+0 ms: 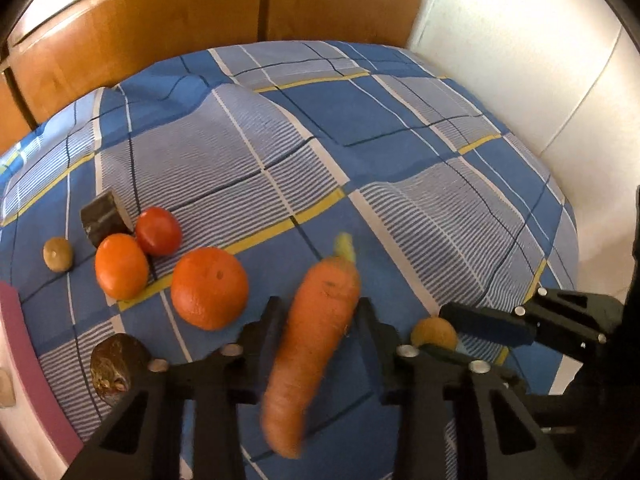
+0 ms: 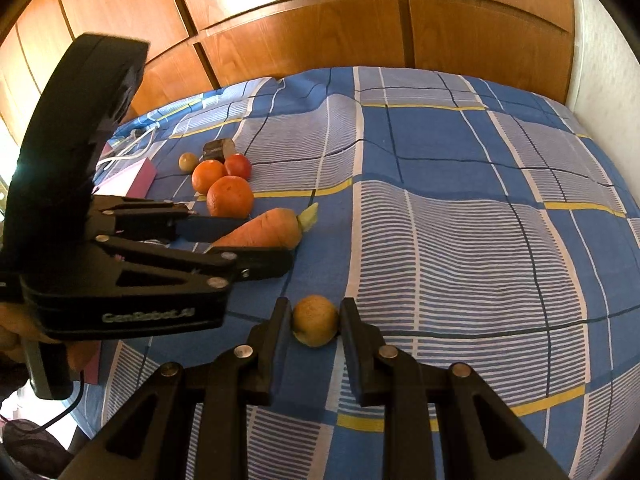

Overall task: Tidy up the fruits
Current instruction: 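Lift the carrot with the left tool into the tray while the right tool carries the yellow fruit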

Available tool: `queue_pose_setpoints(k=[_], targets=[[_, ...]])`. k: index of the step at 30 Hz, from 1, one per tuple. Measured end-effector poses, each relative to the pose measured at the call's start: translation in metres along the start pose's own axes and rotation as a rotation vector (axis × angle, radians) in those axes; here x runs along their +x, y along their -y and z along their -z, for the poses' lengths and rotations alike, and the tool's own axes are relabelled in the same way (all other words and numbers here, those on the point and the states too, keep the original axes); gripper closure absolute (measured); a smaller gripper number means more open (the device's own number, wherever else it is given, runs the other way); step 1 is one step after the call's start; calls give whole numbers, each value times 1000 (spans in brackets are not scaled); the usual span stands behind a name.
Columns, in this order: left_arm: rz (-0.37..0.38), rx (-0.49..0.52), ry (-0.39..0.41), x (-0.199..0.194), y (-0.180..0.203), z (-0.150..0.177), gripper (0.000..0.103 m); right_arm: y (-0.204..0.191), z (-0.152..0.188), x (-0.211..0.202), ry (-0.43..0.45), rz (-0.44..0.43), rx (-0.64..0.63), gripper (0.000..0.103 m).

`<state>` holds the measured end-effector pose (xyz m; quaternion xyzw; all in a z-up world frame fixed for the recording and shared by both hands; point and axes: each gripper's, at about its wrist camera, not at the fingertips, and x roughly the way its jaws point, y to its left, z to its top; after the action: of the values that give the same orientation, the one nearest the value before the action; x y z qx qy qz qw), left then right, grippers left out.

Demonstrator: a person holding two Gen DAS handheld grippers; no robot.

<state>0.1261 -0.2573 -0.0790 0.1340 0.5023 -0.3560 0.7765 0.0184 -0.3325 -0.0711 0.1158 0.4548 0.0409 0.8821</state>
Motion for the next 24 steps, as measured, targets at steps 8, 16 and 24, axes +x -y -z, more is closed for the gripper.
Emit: queue_pose_setpoints(k=[8,16,24], targets=[[-3,-83,57,-29,3,25,72,0,1,4,-1,-10,6,78],[-17,-184,176,-90,-6,56,72,-9,-1,5,1,45,-35,78],[-106,-319,278,-148,-43,90,72,-18,2,10,4,109,-84,78]])
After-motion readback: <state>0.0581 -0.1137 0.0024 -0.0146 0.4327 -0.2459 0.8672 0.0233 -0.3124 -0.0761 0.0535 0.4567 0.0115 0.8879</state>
